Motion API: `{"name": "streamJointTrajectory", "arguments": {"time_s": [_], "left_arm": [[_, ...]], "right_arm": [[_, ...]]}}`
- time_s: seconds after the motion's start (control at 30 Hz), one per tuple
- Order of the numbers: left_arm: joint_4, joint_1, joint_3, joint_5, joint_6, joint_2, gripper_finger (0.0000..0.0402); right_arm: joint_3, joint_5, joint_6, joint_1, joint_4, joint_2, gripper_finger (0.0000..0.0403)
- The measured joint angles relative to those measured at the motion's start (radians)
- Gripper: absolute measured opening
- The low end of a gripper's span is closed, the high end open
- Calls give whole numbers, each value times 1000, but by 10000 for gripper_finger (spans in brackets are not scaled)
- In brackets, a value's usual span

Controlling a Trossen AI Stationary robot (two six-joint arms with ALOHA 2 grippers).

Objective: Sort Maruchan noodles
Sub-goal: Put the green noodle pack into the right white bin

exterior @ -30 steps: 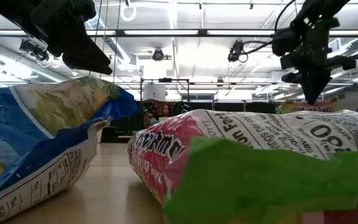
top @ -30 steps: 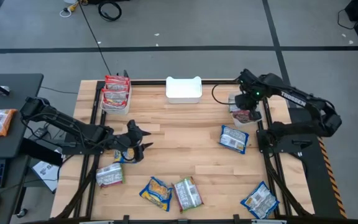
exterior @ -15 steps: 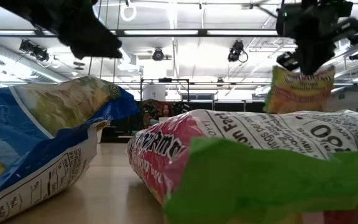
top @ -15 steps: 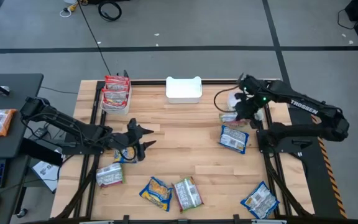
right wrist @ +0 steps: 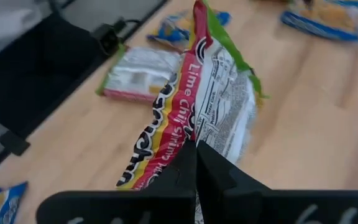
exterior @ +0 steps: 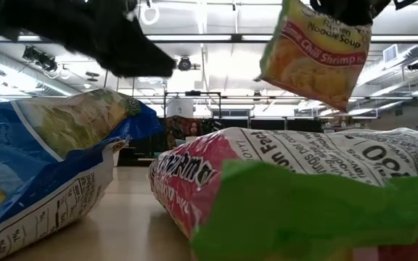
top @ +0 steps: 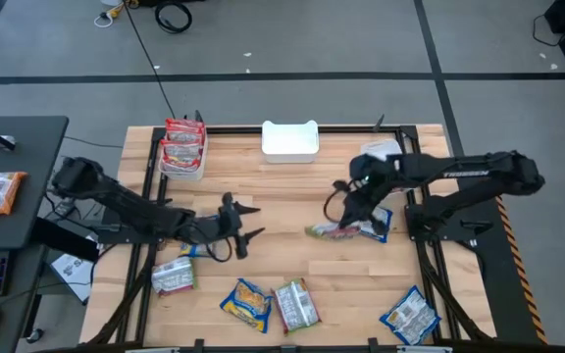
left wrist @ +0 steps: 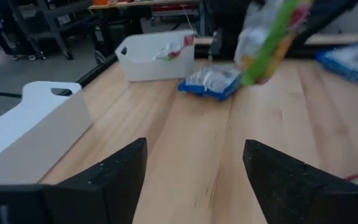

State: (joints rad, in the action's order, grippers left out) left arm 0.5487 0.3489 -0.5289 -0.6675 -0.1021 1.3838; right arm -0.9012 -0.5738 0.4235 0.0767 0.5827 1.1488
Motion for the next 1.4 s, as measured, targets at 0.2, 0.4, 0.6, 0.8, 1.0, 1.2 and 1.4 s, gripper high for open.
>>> {"name": "streamJointTrajectory", "arguments": {"time_s": [0.2,0.4,0.6,0.8,1.0,1.2,1.4], "left_arm": [[210,0,-54,44,159,202,297],[253,1,-223,149,372,376,300],[208,-8,-350,180,471,478,300],[164,-28,-387,331,382,486,300],[177,-20,-389,316,315,482,300],[195,-62,-391,347,157,481,300],[183,-95,-391,461,152,481,300]], "right_arm": [[0,-8,-27,-94,-143,103,4],[0,-18,-109,-108,-272,160,5],[0,-37,-138,-110,-270,172,5],[-1,14,-135,-106,-258,152,6],[0,66,-114,-92,-201,114,6],[0,87,-109,-92,-199,109,6],[0,138,-100,-92,-203,109,6]]}}
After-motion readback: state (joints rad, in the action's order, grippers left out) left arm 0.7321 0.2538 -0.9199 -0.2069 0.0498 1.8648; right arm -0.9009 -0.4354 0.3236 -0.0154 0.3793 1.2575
